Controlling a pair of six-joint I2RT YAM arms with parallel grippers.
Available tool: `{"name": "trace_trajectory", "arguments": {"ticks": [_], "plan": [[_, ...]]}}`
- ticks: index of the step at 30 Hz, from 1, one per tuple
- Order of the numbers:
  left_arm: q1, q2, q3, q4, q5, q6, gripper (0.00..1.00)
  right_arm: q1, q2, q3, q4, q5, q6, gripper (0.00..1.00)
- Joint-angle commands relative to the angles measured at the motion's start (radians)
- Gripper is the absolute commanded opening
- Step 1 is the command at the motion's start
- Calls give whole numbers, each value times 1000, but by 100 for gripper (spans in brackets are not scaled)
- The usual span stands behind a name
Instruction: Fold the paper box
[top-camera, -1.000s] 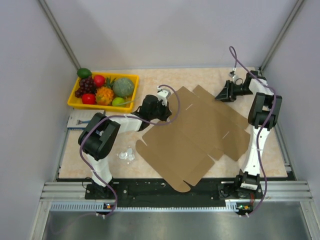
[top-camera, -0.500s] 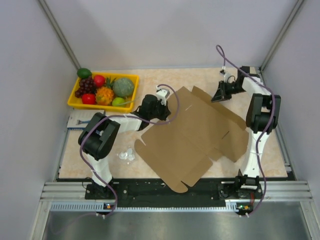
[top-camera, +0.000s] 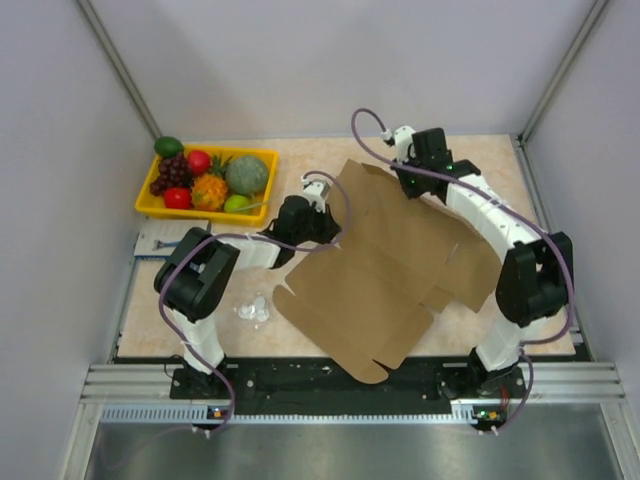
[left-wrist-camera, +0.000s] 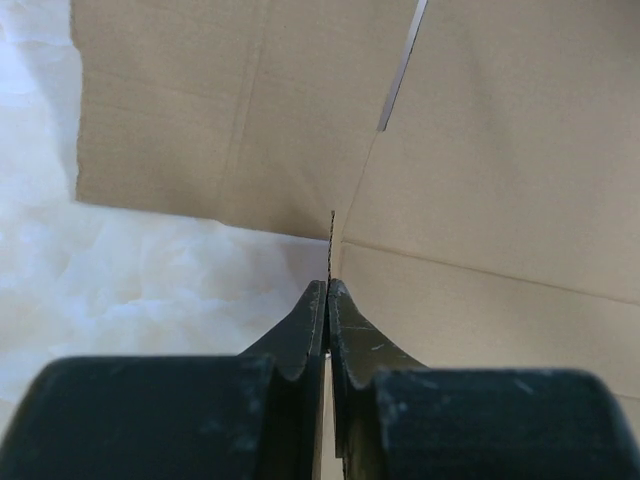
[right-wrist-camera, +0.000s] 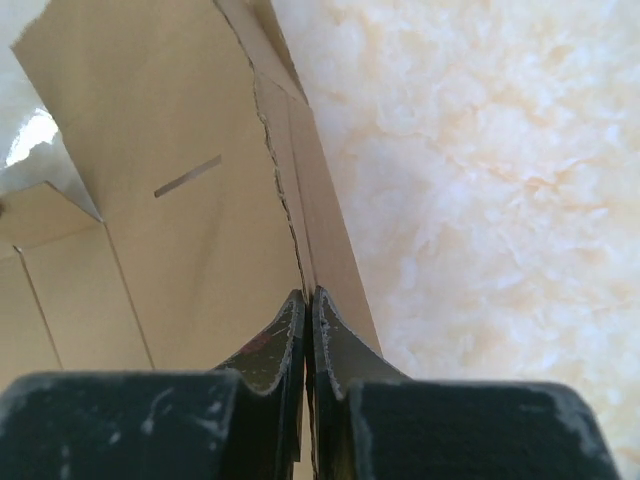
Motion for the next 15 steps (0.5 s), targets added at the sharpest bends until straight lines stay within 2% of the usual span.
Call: {"name": "trace_trajectory", "arguments": {"ticks": [1, 7, 11, 15], "plan": [[-18, -28, -68, 78, 68, -62, 7, 148, -175, -156, 105, 145, 3, 0], [-17, -46, -172, 213, 94, -91, 18, 283, -345, -479, 438, 174, -181, 0], [-15, -72, -258, 323, 120, -96, 35, 335, -414, -562, 512, 197, -240, 0], [-12, -120, -339, 391, 148, -82, 47, 349, -449, -637, 566, 214, -279, 0]]}}
